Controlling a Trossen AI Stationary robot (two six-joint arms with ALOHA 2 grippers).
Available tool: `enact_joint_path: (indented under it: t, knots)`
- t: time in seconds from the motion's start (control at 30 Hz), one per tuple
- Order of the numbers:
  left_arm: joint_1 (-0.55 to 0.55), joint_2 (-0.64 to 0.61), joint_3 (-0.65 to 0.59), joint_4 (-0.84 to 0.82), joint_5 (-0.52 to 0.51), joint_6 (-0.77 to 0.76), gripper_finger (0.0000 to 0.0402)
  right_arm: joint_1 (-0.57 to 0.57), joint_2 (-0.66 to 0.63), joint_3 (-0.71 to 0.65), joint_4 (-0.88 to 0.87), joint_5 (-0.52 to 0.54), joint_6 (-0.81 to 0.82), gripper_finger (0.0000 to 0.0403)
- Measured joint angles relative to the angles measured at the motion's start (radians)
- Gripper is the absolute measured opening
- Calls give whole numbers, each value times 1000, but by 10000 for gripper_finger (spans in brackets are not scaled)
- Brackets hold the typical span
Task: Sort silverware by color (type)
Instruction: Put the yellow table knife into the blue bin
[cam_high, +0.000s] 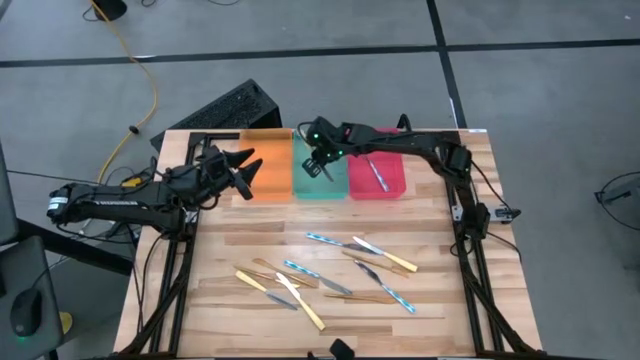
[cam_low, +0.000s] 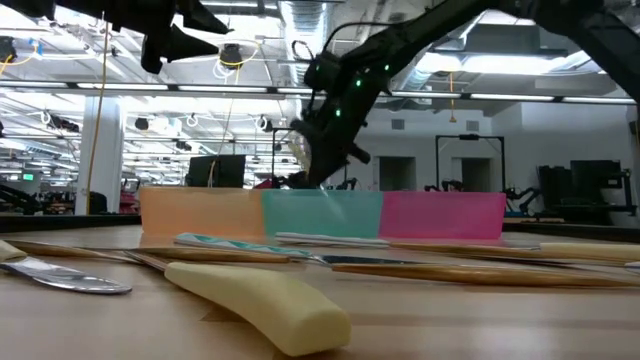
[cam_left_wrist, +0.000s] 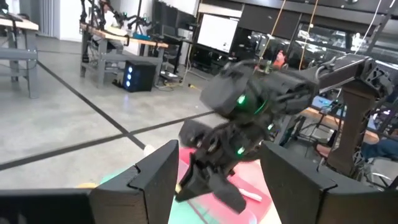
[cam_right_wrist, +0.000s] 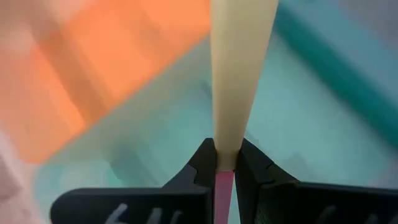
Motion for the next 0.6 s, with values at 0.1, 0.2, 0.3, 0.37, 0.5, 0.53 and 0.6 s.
enact_joint_path:
  t: [0.1, 0.2, 0.3, 0.37, 0.5, 0.53, 0.6]
  knots:
    - [0, 0, 0, -13, 0, -9, 208, 0, 23, -1, -5, 0, 3, 39]
    - [0, 0, 0, -23, -1, -14, 208, 0, 23, -1, -12, 0, 4, 39]
    - [0, 0, 0, -24, -5, -18, 208, -6, 23, 0, -12, 1, 12, 39]
    - [0, 0, 0, -24, -20, -23, 208, -12, 23, 0, -16, 1, 25, 39]
    - [0, 0, 0, -24, -28, -25, 208, -21, 23, -2, -38, 3, 48, 64]
    - [0, 0, 0, -24, -28, -25, 208, -22, 23, -4, -39, 3, 49, 70]
    - [0, 0, 0, -24, -28, -25, 208, -22, 23, -8, -39, 4, 49, 77]
